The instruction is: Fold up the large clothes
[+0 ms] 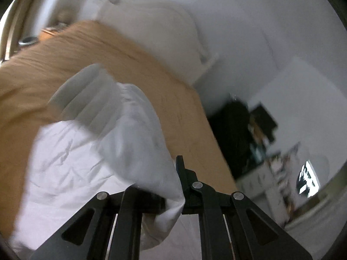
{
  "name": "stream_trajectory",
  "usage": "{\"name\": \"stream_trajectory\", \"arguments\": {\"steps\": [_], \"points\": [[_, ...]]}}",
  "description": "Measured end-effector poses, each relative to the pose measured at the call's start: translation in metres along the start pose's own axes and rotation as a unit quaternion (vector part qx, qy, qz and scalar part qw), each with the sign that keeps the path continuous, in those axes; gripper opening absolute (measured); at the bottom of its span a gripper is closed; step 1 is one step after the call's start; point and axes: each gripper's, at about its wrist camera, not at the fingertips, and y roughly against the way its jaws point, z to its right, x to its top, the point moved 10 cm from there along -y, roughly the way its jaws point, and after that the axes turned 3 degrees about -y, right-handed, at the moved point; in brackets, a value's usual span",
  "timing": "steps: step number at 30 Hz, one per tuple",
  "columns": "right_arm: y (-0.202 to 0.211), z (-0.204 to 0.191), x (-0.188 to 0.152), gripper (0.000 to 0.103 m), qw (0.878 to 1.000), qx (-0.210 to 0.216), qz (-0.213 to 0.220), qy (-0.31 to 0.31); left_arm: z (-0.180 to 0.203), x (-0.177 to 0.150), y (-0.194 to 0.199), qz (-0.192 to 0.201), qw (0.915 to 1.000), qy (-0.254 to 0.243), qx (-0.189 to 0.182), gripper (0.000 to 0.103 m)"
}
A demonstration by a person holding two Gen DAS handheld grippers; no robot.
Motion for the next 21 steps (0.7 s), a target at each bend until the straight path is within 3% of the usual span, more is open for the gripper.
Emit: {"name": "stream_trajectory", "arguments": {"steps": [3, 6, 9, 10, 12, 14, 18, 21], "points": [[-0.024, 0.024, -0.017, 0.103, 1.0, -0.006, -0.02, -0.019, 0.009, -0.06, -0.073, -0.06, 0.998, -0.01, 0.016, 0.007], [-0.045, 0.044, -0.035, 0.103, 0.998, -0.012, -0.044, -0.039, -0.026, -0.132, -0.164, -0.148, 0.9867, -0.016, 0.065, 0.007], [-0.06, 0.057, -0.05, 0.103, 0.996, -0.013, -0.066, -0.049, -0.062, -0.194, -0.194, -0.189, 0.9767, -0.005, 0.102, 0.011], [-0.064, 0.061, -0.054, 0.103, 0.996, -0.014, -0.072, -0.051, -0.062, -0.204, -0.193, -0.175, 0.98, -0.002, 0.095, 0.011], [-0.07, 0.063, -0.058, 0.103, 0.996, -0.014, -0.077, -0.05, -0.066, -0.201, -0.19, -0.164, 0.9832, 0.007, 0.08, 0.012], [-0.074, 0.063, -0.059, 0.103, 0.996, -0.016, -0.076, -0.049, -0.07, -0.202, -0.184, -0.184, 0.9804, 0.026, 0.067, 0.012], [-0.078, 0.052, -0.054, 0.103, 0.996, -0.004, -0.075, -0.05, -0.064, -0.187, -0.171, -0.231, 0.9676, 0.101, 0.018, 0.014], [-0.076, 0.035, -0.046, 0.103, 0.998, -0.01, -0.064, -0.027, -0.066, -0.188, -0.14, -0.259, 0.9529, 0.155, -0.032, 0.018]]}}
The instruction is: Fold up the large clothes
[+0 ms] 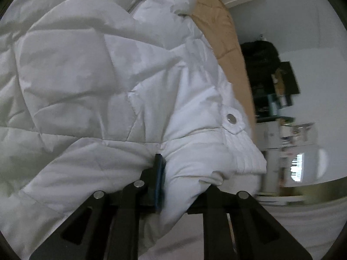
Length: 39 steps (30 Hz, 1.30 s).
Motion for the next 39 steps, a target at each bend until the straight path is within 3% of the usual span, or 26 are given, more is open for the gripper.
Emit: {"name": "stream_trajectory", "arguments": {"steps": [2, 4, 6, 9, 12, 17, 18, 19, 20, 21, 22, 25, 27, 29, 31, 32, 34, 36, 38, 39], "points": [[0.008, -0.02, 0.011, 0.103, 0.999, -0.001, 0.017, 0.027, 0.005, 0.0, 0.011, -0.012, 0.9997, 0.009, -0.02, 0.022], [0.018, -0.041, 0.026, 0.103, 0.998, 0.004, 0.037, 0.046, -0.007, -0.002, 0.02, -0.019, 0.9997, 0.003, -0.017, 0.028], [0.032, -0.077, 0.052, 0.103, 0.995, 0.036, 0.068, 0.062, -0.018, 0.0, 0.02, -0.012, 0.9999, 0.002, -0.004, 0.034], [0.038, -0.13, 0.087, 0.103, 0.988, 0.094, 0.093, 0.079, -0.029, 0.004, 0.018, -0.003, 0.9998, 0.015, -0.013, 0.034], [0.014, -0.181, 0.113, 0.103, 0.983, 0.145, 0.076, 0.089, -0.032, 0.008, 0.015, 0.016, 0.9995, 0.016, -0.021, 0.034], [-0.048, -0.215, 0.132, 0.1, 0.983, 0.156, 0.029, 0.088, -0.035, 0.015, -0.005, 0.051, 0.9986, -0.005, -0.016, 0.034], [-0.059, -0.22, 0.129, 0.092, 0.982, 0.168, 0.009, 0.086, -0.036, 0.014, -0.005, 0.054, 0.9984, -0.01, -0.012, 0.034], [-0.074, -0.227, 0.125, 0.072, 0.978, 0.194, -0.022, 0.078, -0.034, 0.013, -0.007, 0.056, 0.9983, -0.014, -0.011, 0.034], [-0.082, -0.23, 0.121, 0.06, 0.974, 0.212, -0.043, 0.07, -0.035, 0.012, -0.006, 0.054, 0.9983, -0.019, -0.009, 0.034], [-0.09, -0.233, 0.115, 0.039, 0.97, 0.225, -0.061, 0.063, -0.031, 0.012, -0.01, 0.047, 0.9986, -0.022, -0.008, 0.034], [-0.099, -0.231, 0.115, 0.028, 0.972, 0.218, -0.068, 0.055, -0.031, 0.01, -0.009, 0.035, 0.9991, -0.024, -0.011, 0.034], [-0.102, -0.224, 0.116, 0.024, 0.976, 0.201, -0.053, 0.064, -0.033, -0.004, 0.014, -0.008, 0.9987, 0.007, -0.051, 0.037], [-0.101, -0.221, 0.119, 0.024, 0.978, 0.19, -0.043, 0.077, -0.037, -0.016, 0.047, -0.021, 0.9957, 0.03, -0.085, 0.059], [-0.103, -0.221, 0.12, 0.024, 0.979, 0.178, -0.036, 0.089, -0.034, -0.017, 0.08, -0.005, 0.9939, 0.038, -0.104, 0.072], [-0.105, -0.221, 0.119, 0.023, 0.98, 0.17, -0.027, 0.096, -0.042, -0.005, 0.127, 0.051, 0.9951, 0.018, -0.083, 0.08], [-0.106, -0.223, 0.119, 0.023, 0.981, 0.165, -0.023, 0.1, -0.043, 0.007, 0.144, 0.084, 0.9952, -0.005, -0.051, 0.085], [-0.107, -0.226, 0.119, 0.023, 0.982, 0.151, -0.013, 0.111, -0.064, 0.031, 0.17, 0.136, 0.9877, -0.052, 0.057, 0.085], [-0.106, -0.228, 0.123, 0.024, 0.983, 0.14, -0.005, 0.117, -0.08, 0.046, 0.17, 0.153, 0.9761, -0.083, 0.13, 0.085], [-0.102, -0.231, 0.126, 0.029, 0.984, 0.131, 0.006, 0.123, -0.109, 0.058, 0.155, 0.153, 0.9606, -0.114, 0.202, 0.083], [-0.1, -0.23, 0.125, 0.031, 0.984, 0.126, 0.012, 0.125, -0.126, 0.062, 0.143, 0.142, 0.9568, -0.114, 0.227, 0.083]]}}
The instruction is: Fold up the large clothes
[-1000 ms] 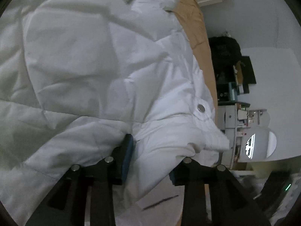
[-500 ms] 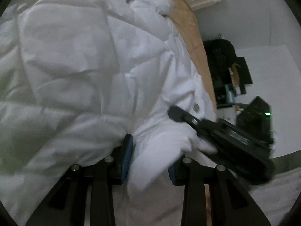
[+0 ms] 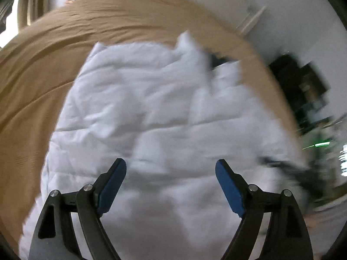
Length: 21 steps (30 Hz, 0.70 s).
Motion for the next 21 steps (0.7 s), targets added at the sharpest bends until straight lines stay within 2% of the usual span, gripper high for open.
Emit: {"name": "stream_trajectory", "arguments": {"steps": [2, 3, 5, 7, 10, 11, 12, 14, 15, 18, 21], "points": [[0.004, 0.001, -0.002, 0.037, 1.0, -0.006, 0.004, 0.004, -0.006, -0.002, -0.022, -0.004, 0.9999, -0.006, 0.013, 0.083], [0.006, 0.002, -0.002, 0.042, 1.0, -0.01, 0.006, 0.009, -0.009, -0.001, -0.026, 0.009, 0.999, -0.028, 0.035, 0.084], [0.012, 0.007, -0.003, 0.054, 0.999, -0.023, 0.012, 0.018, -0.003, 0.002, -0.034, 0.014, 0.9957, -0.065, 0.064, 0.085], [0.021, 0.016, -0.001, 0.07, 0.998, -0.054, 0.028, 0.027, -0.004, 0.0, -0.039, 0.015, 0.992, -0.089, 0.088, 0.087], [0.054, 0.04, 0.004, 0.071, 0.986, -0.141, 0.088, 0.028, -0.007, 0.001, -0.04, 0.017, 0.9928, -0.081, 0.087, 0.088], [0.072, 0.044, 0.006, 0.071, 0.982, -0.145, 0.117, 0.022, -0.007, 0.001, -0.04, 0.019, 0.9926, -0.081, 0.088, 0.089], [0.091, 0.037, 0.007, 0.071, 0.982, -0.115, 0.149, 0.017, -0.005, 0.0, -0.041, 0.021, 0.992, -0.084, 0.092, 0.089], [0.109, 0.012, 0.004, 0.074, 0.982, -0.06, 0.175, 0.029, 0.002, -0.003, -0.035, 0.023, 0.9909, -0.091, 0.097, 0.09], [0.112, -0.008, 0.001, 0.077, 0.982, -0.037, 0.178, 0.051, 0.003, -0.004, -0.033, 0.025, 0.9908, -0.09, 0.097, 0.09], [0.097, -0.052, -0.013, 0.077, 0.982, 0.011, 0.156, 0.105, 0.0, -0.006, -0.029, 0.026, 0.9908, -0.093, 0.095, 0.09], [0.055, -0.056, -0.028, 0.077, 0.979, -0.046, 0.124, 0.156, -0.005, -0.011, -0.021, 0.027, 0.9906, -0.095, 0.094, 0.09]]}}
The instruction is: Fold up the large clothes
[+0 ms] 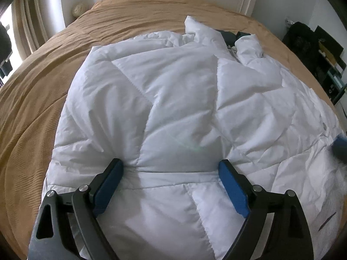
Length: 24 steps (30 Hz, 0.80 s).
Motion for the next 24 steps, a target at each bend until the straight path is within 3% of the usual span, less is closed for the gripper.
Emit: {"name": "stream_trajectory", "arguments": {"steps": [3, 6, 9, 15, 18, 20, 24], "points": [[-0.052, 0.023, -0.039, 0.078, 0.996, -0.053, -0.069, 0.014, -0.007, -0.002, 0.008, -0.007, 1.0, 0.007, -0.002, 0.09], [-0.058, 0.033, -0.043, 0.081, 0.998, -0.039, -0.043, 0.016, -0.02, -0.003, 0.029, -0.005, 0.9994, 0.034, 0.011, 0.089], [-0.061, 0.035, -0.04, 0.084, 0.997, -0.05, -0.046, 0.022, -0.027, -0.008, 0.06, 0.022, 0.9984, 0.052, -0.004, 0.09], [-0.061, 0.028, -0.04, 0.086, 0.998, -0.044, -0.048, 0.021, -0.035, -0.044, 0.028, 0.001, 0.999, -0.009, 0.044, 0.091], [-0.041, 0.023, -0.033, 0.086, 0.998, -0.04, -0.047, 0.0, -0.033, -0.043, 0.027, 0.002, 0.9984, -0.01, 0.055, 0.095], [-0.018, 0.043, -0.024, 0.091, 0.998, -0.04, -0.027, -0.028, -0.032, -0.043, 0.024, 0.001, 0.9984, -0.009, 0.056, 0.096], [0.039, 0.139, -0.016, 0.098, 0.992, -0.061, 0.016, -0.113, -0.031, -0.044, 0.024, 0.002, 0.9988, -0.008, 0.048, 0.098]]}}
